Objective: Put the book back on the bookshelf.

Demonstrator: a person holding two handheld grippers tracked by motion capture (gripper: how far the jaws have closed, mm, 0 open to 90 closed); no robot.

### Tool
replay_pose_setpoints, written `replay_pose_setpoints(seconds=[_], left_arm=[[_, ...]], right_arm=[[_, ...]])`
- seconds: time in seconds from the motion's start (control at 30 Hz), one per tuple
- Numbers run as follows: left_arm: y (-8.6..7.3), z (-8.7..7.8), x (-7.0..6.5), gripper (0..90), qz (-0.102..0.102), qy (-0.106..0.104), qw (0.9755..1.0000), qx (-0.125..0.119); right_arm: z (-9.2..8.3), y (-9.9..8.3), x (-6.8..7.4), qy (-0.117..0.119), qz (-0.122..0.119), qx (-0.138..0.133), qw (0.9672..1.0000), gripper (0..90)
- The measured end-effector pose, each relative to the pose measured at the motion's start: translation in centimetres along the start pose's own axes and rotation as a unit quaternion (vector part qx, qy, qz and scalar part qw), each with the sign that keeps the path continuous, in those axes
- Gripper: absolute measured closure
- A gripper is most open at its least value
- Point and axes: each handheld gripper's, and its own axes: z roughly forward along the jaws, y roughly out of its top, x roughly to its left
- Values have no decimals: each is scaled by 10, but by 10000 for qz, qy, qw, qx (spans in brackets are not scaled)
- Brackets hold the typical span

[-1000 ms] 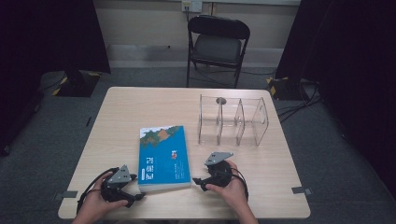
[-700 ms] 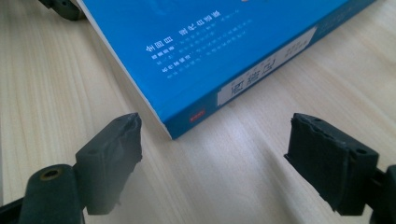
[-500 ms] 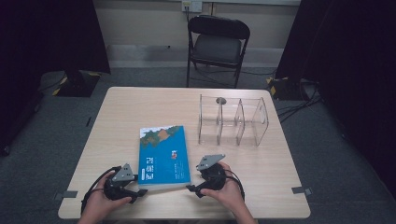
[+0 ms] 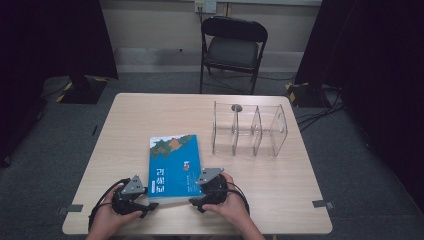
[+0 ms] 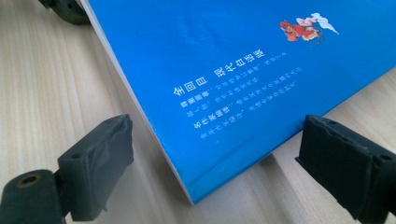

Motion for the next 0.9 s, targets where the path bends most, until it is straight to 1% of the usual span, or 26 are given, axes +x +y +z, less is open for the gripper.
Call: replay_pose_setpoints(seconds=[0.03, 0.07, 0.1, 0.13, 0.17, 0.2, 0.23, 0.27, 0.3, 0.33, 0.37, 0.4, 0.43, 0.5, 0.53, 0.57, 0.63, 0.73, 0.77, 0.8, 0.87, 0.9], left_arm=[[0, 0, 0, 348, -16, 17, 10000, 8], [0, 0, 0, 348, -16, 17, 10000, 8], [1, 0, 1, 350, -184, -59, 9998, -73], [1, 0, 1, 351, -184, -59, 9998, -73], [1, 0, 0, 352, -184, -40, 9998, -38], [2, 1, -1, 353, -307, -37, 9995, -84], [2, 1, -1, 354, -307, -37, 9995, -84], [2, 0, 0, 354, -235, -21, 9997, -42], [3, -1, -1, 356, -229, -6, 9997, -45], [4, -2, -2, 359, -297, 15, 9995, -113], [7, -6, -1, 364, -276, -20, 9995, -154], [7, -6, -1, 364, -276, -20, 9995, -154], [9, -9, 1, 366, -321, -73, 9992, -241], [12, -10, 1, 366, -340, -95, 9991, -252], [13, -10, 1, 366, -292, -58, 9993, -215], [13, -10, 0, 366, -300, -46, 9993, -219], [15, -11, 0, 365, -309, -29, 9992, -238], [19, -14, 1, 364, -278, -32, 9992, -292], [20, -14, 0, 363, -341, -75, 9989, -313], [20, -14, 0, 363, -341, -75, 9989, -313], [21, -15, 1, 363, -311, -62, 9991, -285], [21, -15, 1, 362, -319, -70, 9991, -285]], right_arm=[[1, 0, 0, -21, -109, -29, 9999, 91], [1, 0, 0, -21, -109, -29, 9999, 91], [1, 0, 0, -28, -88, -2, 10000, 90], [1, 0, 0, -28, -88, -2, 10000, 90], [1, 0, 1, -60, -142, 4, 9999, 84], [1, 0, 1, -85, -143, 45, 9999, 80], [1, 0, 1, -85, -143, 45, 9999, 80], [2, 0, 2, -89, -136, 9, 9999, 79], [2, 0, 2, -94, -143, 19, 9999, 78], [2, 0, 3, -90, -128, 15, 9999, 77], [2, 0, 2, -85, -133, 3, 9999, 78], [2, 0, 2, -84, -117, 21, 9999, 77], [2, 0, 2, -87, -122, 1, 9999, 77], [2, 0, 2, -82, -132, -9, 9999, 77], [2, 0, 2, -84, -89, 19, 9999, 77], [2, 0, 2, -86, -124, -4, 9999, 77], [2, 0, 3, -99, -104, 6, 9999, 77], [2, 0, 3, -146, -182, 51, 9997, 76], [2, 0, 3, -149, -181, 38, 9997, 77], [3, 0, 3, -142, -212, 16, 9997, 83], [2, -1, 5, -207, -297, -27, 9993, 87], [2, -1, 4, -211, -296, -36, 9993, 88]])
